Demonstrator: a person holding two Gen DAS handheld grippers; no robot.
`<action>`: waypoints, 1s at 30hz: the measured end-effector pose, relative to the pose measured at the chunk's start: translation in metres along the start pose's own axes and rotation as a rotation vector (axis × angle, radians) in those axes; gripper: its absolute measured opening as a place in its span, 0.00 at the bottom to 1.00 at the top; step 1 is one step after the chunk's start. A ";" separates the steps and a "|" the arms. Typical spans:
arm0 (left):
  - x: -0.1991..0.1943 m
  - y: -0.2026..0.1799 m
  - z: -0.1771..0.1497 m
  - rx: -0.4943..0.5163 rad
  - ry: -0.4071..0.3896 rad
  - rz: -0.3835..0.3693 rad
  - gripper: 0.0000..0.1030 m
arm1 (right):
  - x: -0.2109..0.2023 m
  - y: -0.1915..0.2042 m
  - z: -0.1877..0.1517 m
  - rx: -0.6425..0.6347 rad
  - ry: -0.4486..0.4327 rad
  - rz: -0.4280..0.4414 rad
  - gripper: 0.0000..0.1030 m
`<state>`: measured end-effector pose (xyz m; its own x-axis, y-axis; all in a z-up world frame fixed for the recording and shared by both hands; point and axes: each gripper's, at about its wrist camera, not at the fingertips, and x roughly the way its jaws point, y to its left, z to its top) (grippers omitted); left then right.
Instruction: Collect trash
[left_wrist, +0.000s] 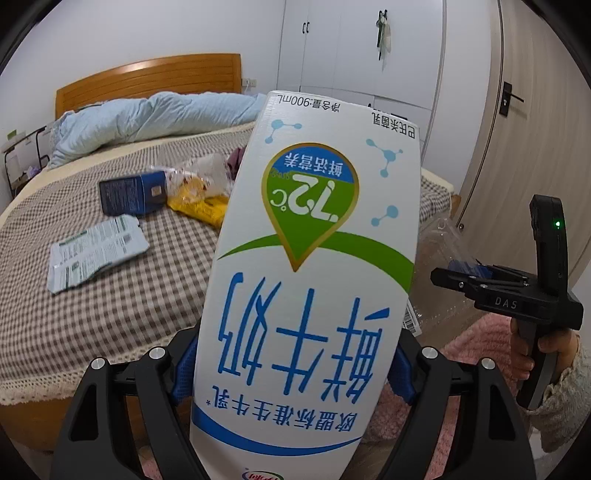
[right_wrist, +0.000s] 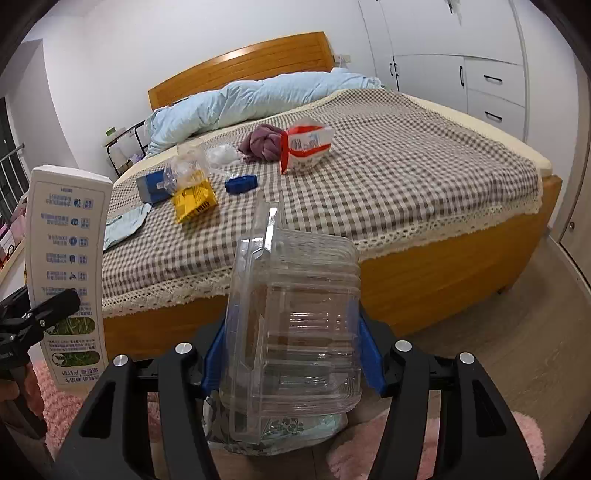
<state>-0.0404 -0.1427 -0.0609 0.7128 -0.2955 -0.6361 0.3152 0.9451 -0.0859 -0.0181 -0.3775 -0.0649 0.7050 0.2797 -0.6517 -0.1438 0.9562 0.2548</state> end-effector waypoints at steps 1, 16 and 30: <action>0.001 0.000 -0.002 0.000 0.006 -0.003 0.75 | 0.001 -0.001 -0.001 -0.001 0.003 -0.002 0.56; 0.020 -0.001 -0.012 0.014 0.108 -0.011 0.75 | 0.025 -0.014 -0.025 0.027 0.063 -0.008 0.56; 0.062 -0.007 -0.042 0.069 0.247 -0.029 0.75 | 0.045 -0.029 -0.045 0.056 0.108 -0.062 0.56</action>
<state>-0.0246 -0.1616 -0.1318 0.5312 -0.2709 -0.8028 0.3814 0.9225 -0.0590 -0.0133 -0.3890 -0.1337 0.6320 0.2308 -0.7398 -0.0611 0.9665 0.2493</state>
